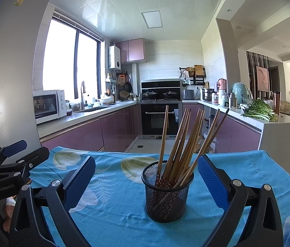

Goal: Organize utensils

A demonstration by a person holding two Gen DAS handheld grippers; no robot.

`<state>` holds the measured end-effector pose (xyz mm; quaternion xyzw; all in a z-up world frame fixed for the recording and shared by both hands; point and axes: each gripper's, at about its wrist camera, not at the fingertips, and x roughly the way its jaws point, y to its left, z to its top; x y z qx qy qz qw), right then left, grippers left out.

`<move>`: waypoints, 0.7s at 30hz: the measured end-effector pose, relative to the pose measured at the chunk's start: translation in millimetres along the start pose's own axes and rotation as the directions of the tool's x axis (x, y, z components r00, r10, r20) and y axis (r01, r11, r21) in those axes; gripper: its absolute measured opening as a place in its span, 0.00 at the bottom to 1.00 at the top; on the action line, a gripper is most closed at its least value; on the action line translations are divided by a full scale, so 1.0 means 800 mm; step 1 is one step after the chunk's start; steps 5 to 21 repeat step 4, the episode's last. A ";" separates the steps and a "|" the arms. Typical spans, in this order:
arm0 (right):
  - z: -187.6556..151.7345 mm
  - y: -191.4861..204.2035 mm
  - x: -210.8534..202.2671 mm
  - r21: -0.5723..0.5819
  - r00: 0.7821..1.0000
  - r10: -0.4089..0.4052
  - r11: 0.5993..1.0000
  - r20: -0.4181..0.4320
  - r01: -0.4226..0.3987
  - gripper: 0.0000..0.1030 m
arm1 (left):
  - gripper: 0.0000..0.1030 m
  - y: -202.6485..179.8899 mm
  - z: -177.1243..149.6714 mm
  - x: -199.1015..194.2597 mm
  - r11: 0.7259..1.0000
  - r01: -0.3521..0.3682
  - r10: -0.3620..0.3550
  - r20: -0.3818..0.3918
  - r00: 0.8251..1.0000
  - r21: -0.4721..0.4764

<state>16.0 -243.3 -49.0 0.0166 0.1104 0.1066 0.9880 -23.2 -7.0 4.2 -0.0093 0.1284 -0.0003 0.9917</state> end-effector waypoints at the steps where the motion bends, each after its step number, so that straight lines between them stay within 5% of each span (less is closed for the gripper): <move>1: -0.002 -0.007 0.002 0.004 1.000 -0.011 1.000 -0.012 0.011 0.93 | 0.95 0.003 -0.001 0.005 1.000 -0.001 0.001 -0.017 1.000 -0.007; 4: -0.010 -0.041 0.015 0.015 0.993 -0.080 0.997 -0.083 0.082 0.94 | 0.95 0.013 -0.007 0.026 1.000 0.002 -0.002 -0.093 0.996 -0.009; 21: -0.010 -0.041 0.015 0.015 0.993 -0.080 0.997 -0.083 0.082 0.94 | 0.95 0.013 -0.007 0.026 1.000 0.002 -0.002 -0.093 0.996 -0.009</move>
